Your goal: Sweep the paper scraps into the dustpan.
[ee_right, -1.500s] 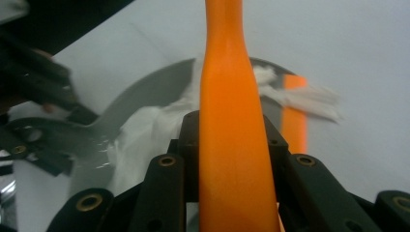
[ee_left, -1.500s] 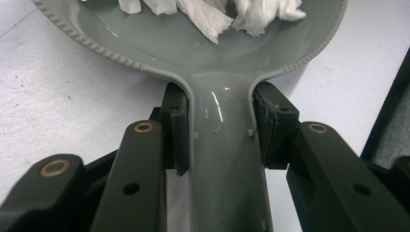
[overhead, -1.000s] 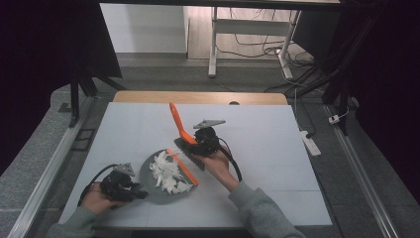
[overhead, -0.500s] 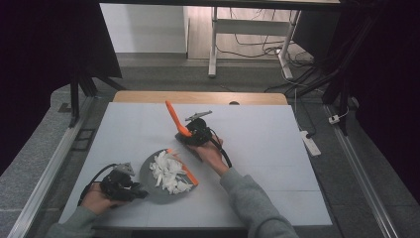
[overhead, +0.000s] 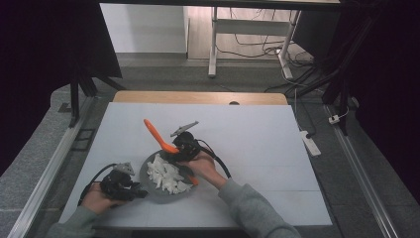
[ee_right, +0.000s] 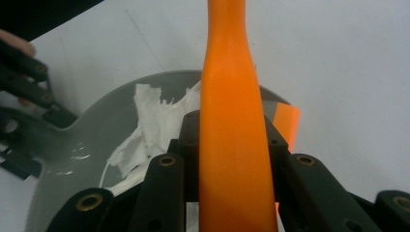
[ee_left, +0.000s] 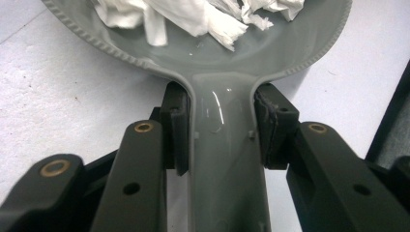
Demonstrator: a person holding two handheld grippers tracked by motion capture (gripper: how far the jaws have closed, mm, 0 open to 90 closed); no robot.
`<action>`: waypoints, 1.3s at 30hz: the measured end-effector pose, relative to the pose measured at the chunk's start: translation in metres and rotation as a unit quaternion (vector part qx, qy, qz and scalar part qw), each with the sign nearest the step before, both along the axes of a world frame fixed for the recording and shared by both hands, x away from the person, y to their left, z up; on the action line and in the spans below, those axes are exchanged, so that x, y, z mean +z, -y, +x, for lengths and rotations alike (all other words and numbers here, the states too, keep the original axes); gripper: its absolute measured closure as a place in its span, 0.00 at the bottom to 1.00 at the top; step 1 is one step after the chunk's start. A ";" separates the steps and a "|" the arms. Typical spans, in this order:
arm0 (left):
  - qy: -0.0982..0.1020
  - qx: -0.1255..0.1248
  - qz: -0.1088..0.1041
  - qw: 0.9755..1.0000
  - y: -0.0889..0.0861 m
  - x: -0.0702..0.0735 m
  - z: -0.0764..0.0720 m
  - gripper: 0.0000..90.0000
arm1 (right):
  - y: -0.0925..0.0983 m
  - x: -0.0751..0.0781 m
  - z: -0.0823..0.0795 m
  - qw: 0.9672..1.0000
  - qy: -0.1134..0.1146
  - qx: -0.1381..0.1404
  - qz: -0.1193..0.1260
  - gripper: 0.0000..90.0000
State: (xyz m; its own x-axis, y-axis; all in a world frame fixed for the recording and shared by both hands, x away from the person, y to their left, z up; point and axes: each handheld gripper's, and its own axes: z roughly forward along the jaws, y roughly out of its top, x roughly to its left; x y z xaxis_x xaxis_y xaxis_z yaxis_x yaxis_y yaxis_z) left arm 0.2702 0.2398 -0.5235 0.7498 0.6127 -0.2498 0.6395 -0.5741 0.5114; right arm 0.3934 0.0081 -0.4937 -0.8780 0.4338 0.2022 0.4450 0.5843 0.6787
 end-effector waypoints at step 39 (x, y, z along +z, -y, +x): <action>0.046 0.067 -0.036 0.996 -0.004 0.009 -0.002 0.69 | 0.105 0.040 0.001 0.989 0.072 -0.113 0.068 0.78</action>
State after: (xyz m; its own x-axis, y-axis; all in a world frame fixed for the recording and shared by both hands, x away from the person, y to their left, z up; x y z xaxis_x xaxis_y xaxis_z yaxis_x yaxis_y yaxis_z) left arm 0.2678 0.2434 -0.5145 0.6839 0.6920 -0.2310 0.6567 -0.4460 0.6081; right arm 0.3943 -0.0970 -0.4536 -0.7861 0.5992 0.1518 0.4464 0.3804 0.8100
